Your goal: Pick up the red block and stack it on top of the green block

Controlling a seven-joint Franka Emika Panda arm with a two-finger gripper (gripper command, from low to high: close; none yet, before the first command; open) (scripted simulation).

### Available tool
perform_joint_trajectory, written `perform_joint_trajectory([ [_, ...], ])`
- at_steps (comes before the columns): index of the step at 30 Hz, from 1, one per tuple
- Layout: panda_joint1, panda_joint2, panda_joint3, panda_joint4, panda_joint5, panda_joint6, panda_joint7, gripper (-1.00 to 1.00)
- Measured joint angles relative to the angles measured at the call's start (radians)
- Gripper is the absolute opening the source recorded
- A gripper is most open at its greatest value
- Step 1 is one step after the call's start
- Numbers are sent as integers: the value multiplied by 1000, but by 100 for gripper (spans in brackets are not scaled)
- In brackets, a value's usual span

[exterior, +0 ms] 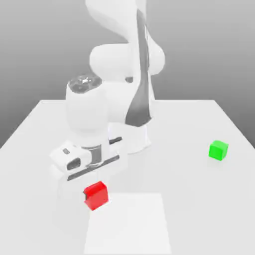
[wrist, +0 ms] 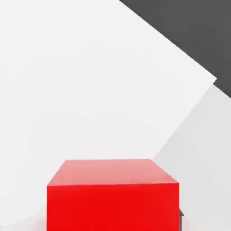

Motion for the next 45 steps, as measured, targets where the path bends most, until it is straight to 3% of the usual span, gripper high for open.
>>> perform_joint_trajectory([
  [12, 365, -94, 160, -40, 132, -50, -61, -100],
  [27, 692, -209, 440, -93, 174, -96, -51, -100],
  [37, 884, -253, 641, -129, 141, -111, -2, -100],
  [45, 837, -68, 670, -124, -27, 61, 117, -100],
])
